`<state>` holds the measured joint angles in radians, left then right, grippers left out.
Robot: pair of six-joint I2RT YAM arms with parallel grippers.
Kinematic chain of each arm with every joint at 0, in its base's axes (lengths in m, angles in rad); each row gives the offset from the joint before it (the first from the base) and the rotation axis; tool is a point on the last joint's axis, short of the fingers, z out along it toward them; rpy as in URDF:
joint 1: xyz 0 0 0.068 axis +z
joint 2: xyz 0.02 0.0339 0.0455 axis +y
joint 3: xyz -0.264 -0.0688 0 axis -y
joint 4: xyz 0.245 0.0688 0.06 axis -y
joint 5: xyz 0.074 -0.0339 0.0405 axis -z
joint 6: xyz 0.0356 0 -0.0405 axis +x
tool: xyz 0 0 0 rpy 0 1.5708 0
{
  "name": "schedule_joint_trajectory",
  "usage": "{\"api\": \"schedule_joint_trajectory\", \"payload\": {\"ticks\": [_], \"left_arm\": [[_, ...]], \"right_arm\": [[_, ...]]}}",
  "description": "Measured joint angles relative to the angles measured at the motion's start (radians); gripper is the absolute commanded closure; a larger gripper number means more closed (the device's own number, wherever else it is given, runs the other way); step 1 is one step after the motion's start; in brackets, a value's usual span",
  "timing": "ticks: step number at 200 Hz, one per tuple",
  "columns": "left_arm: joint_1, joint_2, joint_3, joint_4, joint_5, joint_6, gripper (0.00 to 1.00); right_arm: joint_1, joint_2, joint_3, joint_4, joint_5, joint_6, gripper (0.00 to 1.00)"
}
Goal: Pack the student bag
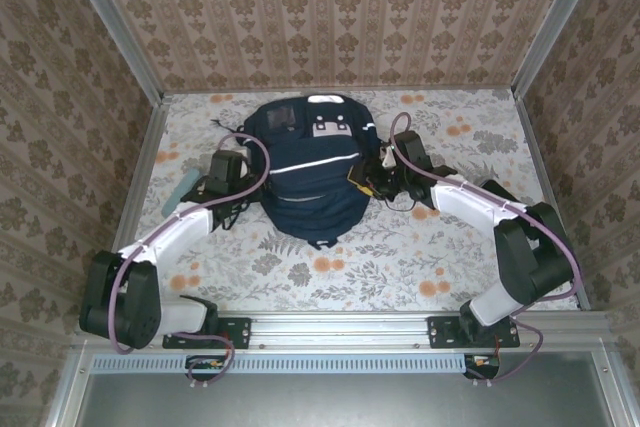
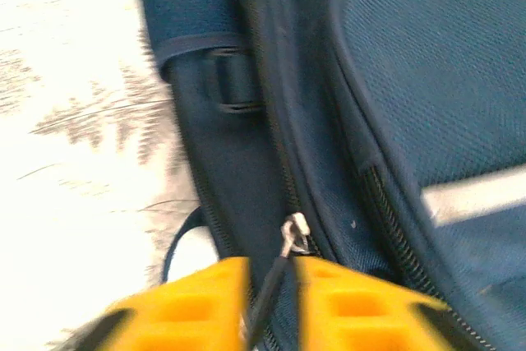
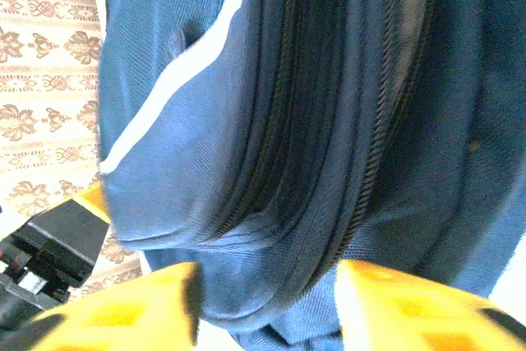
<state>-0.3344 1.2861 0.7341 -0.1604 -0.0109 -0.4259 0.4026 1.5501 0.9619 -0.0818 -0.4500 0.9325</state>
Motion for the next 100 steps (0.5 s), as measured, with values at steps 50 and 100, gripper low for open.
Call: {"api": "schedule_joint_trajectory", "payload": {"ticks": [50, 100], "left_arm": [[0.027, -0.062, 0.048, -0.151, -0.054, -0.005, 0.11], [0.028, -0.159, 0.079, -0.208, -0.05, -0.007, 0.0]], "right_arm": [[-0.043, -0.119, 0.031, -0.209, 0.193, -0.149, 0.16], [-0.312, -0.203, 0.036, -0.403, 0.489, -0.274, 0.08]]}}
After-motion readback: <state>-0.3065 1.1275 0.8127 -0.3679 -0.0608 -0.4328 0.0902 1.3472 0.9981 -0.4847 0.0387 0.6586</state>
